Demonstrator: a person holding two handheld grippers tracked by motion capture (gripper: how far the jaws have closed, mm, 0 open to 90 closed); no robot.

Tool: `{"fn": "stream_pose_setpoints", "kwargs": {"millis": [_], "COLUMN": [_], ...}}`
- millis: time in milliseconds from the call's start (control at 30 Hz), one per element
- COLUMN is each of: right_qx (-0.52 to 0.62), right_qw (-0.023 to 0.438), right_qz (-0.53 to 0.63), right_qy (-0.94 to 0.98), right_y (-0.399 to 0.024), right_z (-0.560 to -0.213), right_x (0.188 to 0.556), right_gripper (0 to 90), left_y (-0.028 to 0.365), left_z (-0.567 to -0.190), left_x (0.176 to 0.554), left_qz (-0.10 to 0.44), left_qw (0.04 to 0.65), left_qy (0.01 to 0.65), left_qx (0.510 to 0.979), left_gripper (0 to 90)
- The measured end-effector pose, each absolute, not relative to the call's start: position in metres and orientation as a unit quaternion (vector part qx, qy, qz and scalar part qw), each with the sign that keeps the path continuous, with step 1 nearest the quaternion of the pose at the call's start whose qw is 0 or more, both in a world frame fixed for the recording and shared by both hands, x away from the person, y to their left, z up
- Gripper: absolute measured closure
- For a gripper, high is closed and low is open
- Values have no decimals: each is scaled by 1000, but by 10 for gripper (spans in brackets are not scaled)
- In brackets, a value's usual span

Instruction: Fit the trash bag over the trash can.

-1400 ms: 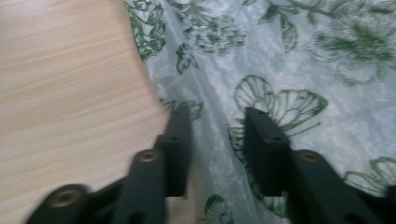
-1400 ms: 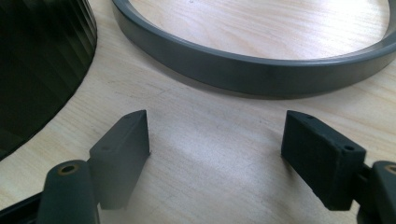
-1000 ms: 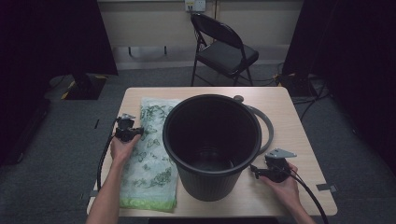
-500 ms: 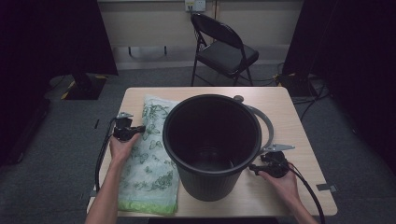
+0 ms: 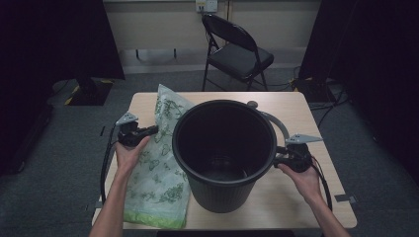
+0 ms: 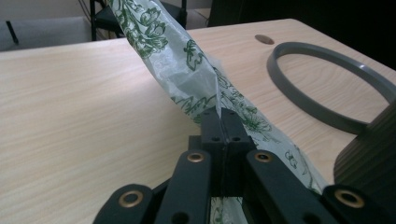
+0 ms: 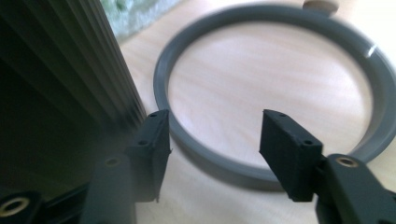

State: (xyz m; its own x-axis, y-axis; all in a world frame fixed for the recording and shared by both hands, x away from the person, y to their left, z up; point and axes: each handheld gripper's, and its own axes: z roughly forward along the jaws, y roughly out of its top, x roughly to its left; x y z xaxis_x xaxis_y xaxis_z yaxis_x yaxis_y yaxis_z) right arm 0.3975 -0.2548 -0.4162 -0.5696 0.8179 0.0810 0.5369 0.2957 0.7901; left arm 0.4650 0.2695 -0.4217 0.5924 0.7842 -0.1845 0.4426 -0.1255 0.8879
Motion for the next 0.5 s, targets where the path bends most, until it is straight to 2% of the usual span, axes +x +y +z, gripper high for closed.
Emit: {"fn": "stream_pose_setpoints", "kwargs": {"millis": [267,500], "right_qx": [416,408], "right_qw": [181,198], "right_qz": [441,458], "right_qy": [774,765], "right_y": [-253,-255], "right_z": [-391,-368], "right_x": [403,410], "right_gripper": [542,572], "left_y": [253,241], "left_z": [-394,-365], "left_x": [456,443], "left_qz": [160,166], "left_qw": [553,587], "left_qy": [374,334], "left_qx": [727,719], "left_gripper": [900,900]}}
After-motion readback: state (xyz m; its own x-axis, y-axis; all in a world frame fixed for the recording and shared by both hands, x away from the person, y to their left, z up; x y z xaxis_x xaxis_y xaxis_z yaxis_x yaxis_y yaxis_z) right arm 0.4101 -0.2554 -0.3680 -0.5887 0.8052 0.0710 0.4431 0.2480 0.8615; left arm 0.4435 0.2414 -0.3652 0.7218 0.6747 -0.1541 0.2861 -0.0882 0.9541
